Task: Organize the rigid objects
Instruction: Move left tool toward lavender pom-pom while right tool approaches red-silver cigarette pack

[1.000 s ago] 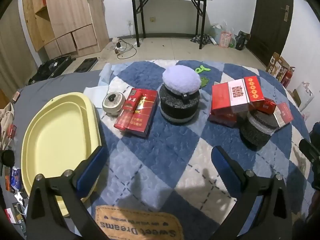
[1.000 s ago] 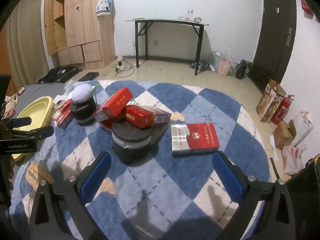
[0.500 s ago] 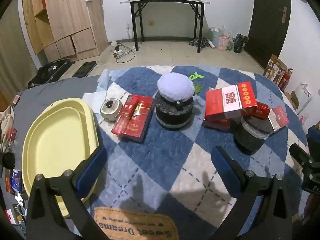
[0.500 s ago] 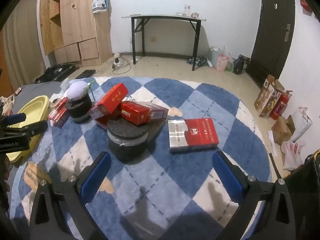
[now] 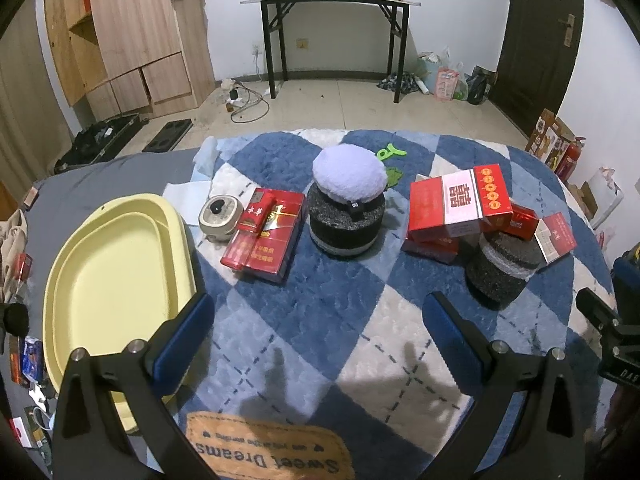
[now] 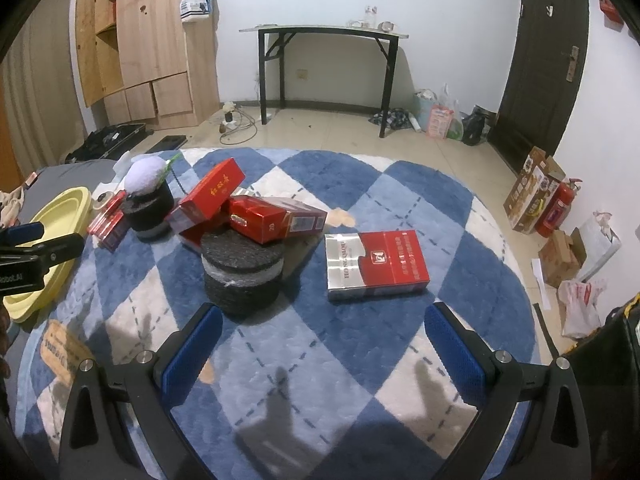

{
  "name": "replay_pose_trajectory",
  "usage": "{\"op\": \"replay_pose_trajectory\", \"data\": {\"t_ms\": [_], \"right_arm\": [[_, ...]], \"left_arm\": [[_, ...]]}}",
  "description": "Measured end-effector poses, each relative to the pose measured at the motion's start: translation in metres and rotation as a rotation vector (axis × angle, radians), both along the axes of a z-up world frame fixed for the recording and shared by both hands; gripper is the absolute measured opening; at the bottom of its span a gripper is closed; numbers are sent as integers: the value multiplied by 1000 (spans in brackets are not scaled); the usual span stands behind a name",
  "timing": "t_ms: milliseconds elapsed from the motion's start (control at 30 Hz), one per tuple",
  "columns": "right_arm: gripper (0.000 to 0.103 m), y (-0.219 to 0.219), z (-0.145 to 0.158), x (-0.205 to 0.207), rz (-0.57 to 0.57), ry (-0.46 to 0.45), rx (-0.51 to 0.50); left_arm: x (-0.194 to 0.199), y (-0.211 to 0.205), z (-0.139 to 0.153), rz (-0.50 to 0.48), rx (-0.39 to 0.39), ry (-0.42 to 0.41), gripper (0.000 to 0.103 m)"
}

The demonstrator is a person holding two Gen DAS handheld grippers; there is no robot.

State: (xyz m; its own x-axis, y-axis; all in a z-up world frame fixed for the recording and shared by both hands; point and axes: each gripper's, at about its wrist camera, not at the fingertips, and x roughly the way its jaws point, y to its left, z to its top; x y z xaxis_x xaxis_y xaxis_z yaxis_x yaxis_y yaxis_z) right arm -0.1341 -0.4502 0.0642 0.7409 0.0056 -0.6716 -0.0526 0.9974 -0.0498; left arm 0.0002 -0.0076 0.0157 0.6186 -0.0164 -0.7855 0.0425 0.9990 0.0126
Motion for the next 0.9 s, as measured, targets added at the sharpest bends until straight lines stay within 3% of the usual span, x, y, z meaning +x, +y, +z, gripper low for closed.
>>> {"op": "replay_pose_trajectory", "data": {"t_ms": [900], "right_arm": [[103,-2,-2,4,-9,11,-2]], "left_arm": [[1,4,-8,4,7,20,103]]}}
